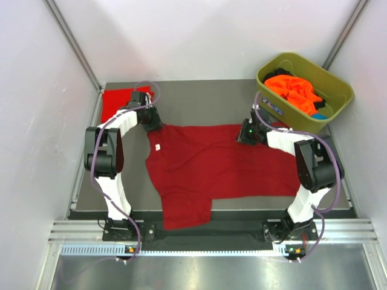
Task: Fold and stack the t-shirts
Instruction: Fold the tshirt
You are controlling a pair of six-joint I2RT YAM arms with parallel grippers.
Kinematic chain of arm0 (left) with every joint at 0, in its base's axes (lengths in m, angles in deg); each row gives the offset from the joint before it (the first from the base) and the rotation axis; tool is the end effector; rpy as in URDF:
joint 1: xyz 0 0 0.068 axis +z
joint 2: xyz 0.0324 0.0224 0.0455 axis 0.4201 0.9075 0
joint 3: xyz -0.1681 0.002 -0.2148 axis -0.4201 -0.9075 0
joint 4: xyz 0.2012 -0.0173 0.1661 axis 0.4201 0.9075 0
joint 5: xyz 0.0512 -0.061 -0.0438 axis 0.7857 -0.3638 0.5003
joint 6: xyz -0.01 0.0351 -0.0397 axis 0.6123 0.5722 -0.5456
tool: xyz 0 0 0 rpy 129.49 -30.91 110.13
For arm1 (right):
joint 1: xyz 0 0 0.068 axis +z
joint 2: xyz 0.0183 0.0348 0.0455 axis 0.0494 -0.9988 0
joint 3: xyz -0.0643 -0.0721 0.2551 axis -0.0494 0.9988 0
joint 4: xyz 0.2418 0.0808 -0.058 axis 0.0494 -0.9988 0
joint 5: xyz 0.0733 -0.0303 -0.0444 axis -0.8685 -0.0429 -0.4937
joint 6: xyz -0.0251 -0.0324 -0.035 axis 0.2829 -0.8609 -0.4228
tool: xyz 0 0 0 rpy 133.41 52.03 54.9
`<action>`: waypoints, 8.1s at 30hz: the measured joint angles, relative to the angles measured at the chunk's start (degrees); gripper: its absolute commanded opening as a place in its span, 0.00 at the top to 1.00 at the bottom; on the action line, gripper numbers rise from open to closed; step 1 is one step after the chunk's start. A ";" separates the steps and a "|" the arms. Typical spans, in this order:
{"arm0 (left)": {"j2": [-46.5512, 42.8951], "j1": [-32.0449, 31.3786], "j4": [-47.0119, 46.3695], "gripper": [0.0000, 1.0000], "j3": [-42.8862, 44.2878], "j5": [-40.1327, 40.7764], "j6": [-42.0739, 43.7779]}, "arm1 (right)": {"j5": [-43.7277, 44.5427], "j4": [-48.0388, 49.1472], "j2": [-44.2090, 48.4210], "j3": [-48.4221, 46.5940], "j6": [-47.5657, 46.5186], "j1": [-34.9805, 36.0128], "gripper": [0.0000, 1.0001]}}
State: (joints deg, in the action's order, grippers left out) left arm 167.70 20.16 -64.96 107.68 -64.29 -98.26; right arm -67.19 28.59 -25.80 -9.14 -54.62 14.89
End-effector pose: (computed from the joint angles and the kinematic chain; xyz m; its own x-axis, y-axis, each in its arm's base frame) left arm 0.4230 -0.0428 0.1856 -0.8327 -0.3258 -0.4477 -0.1363 0.9043 -0.4045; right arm 0.3428 0.1135 0.1648 -0.8018 0.2956 -0.5193 0.0617 0.9054 0.4200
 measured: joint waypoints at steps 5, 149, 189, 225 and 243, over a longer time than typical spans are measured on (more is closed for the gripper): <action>0.00 0.09 -2.38 0.75 -0.61 -1.25 -0.11 | 0.72 0.63 0.00 1.36 -0.46 -1.90 0.68; -2.14 -0.63 -5.92 1.00 0.07 -14.27 -29.03 | 31.98 2.95 -16.48 -22.03 -16.92 36.20 0.81; 2.16 -0.02 -7.34 1.00 2.69 -15.26 -28.70 | 42.45 -1.64 -24.28 -29.38 -17.81 39.60 0.88; -22.43 -1.07 9.27 1.00 -20.94 2.32 -20.92 | 20.35 -3.76 -6.51 -11.76 -27.32 39.52 1.00; -24.15 -1.66 12.33 1.00 -20.85 9.01 -19.23 | 11.87 2.14 1.97 -4.90 -29.92 39.50 1.00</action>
State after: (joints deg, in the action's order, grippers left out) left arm 143.55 18.49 -52.63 86.82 -55.28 -117.50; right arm -55.33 30.73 -23.84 -14.03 -84.54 54.38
